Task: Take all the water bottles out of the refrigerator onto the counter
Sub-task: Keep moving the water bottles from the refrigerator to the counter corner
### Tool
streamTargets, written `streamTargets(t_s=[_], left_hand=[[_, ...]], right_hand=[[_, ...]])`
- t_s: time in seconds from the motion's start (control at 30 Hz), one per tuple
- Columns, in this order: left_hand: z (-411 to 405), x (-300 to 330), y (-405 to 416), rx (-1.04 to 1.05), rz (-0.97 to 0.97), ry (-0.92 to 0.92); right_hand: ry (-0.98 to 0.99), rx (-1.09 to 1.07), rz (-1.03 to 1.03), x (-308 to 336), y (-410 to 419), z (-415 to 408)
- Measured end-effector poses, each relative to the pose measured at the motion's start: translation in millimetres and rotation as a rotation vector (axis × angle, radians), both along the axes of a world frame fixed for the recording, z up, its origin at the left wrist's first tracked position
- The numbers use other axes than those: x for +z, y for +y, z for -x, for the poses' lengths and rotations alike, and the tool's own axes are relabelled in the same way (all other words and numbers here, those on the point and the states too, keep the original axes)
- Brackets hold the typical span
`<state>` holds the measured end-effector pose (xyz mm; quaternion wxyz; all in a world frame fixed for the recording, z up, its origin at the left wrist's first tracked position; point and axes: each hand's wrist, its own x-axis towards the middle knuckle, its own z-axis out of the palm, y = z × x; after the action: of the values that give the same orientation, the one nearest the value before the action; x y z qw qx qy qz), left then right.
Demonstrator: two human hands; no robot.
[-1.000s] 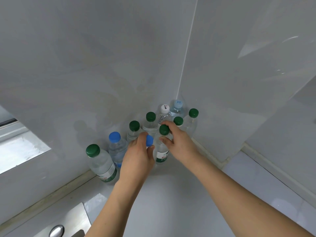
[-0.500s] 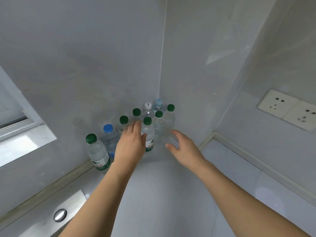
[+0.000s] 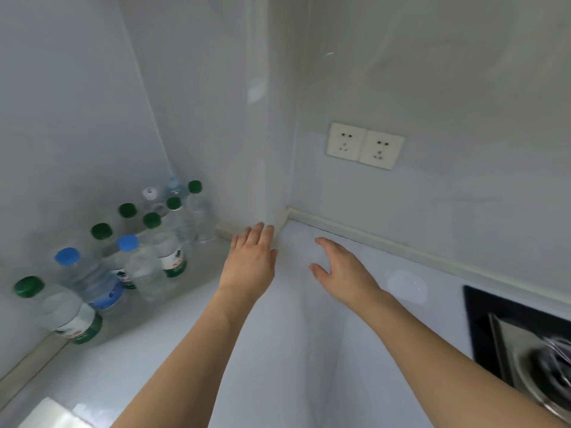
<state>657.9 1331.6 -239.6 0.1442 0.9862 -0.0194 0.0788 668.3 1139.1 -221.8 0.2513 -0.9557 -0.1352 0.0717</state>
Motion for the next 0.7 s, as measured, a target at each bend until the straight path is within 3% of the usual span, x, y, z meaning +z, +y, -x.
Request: streamTargets(t_s=[0.33,0.7], left_hand=[[-3,10,-165,-0.305,-0.070,0.095],[84,47,-378,-0.603,-0.139,0.064]], right_hand=[[0.030,-0.308,0.023,2,-163,57],[-0.054,-0.596,0.001,27,-351,189]])
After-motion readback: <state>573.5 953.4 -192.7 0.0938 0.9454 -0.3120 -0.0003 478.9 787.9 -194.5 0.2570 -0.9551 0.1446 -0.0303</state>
